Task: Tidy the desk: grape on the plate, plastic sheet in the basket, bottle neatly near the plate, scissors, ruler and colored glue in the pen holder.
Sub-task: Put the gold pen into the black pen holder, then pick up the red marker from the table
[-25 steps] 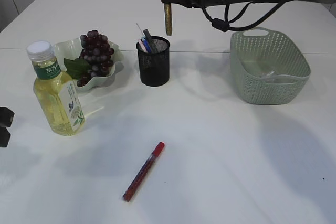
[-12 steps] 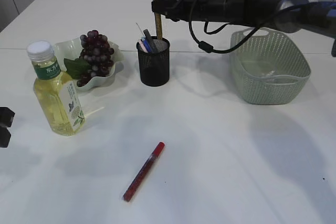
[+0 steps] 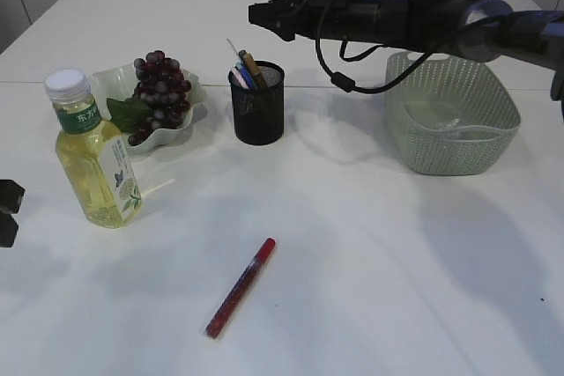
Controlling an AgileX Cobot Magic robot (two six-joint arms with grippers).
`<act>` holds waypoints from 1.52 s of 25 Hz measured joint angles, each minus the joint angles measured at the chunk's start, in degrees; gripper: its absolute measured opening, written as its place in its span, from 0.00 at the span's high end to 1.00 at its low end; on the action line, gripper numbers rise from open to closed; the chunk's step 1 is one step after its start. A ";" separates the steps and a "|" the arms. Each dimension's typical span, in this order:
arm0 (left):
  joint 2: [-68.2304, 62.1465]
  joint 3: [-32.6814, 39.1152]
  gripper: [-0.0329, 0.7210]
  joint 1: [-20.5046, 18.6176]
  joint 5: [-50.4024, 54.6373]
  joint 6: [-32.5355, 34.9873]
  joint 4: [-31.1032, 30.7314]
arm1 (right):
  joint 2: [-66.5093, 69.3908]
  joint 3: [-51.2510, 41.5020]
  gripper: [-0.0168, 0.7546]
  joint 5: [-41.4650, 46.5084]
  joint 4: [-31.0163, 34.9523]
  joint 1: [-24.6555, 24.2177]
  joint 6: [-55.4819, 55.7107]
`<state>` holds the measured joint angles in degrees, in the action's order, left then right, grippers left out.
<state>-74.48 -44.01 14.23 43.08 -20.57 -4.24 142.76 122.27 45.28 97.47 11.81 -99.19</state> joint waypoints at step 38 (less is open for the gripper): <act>0.00 0.00 0.48 0.00 1.34 0.00 -0.47 | -32.08 -31.66 0.49 18.06 -85.92 28.73 138.34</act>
<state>-74.48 -44.01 14.23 44.43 -20.57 -4.71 110.68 90.62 63.34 11.55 40.53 39.16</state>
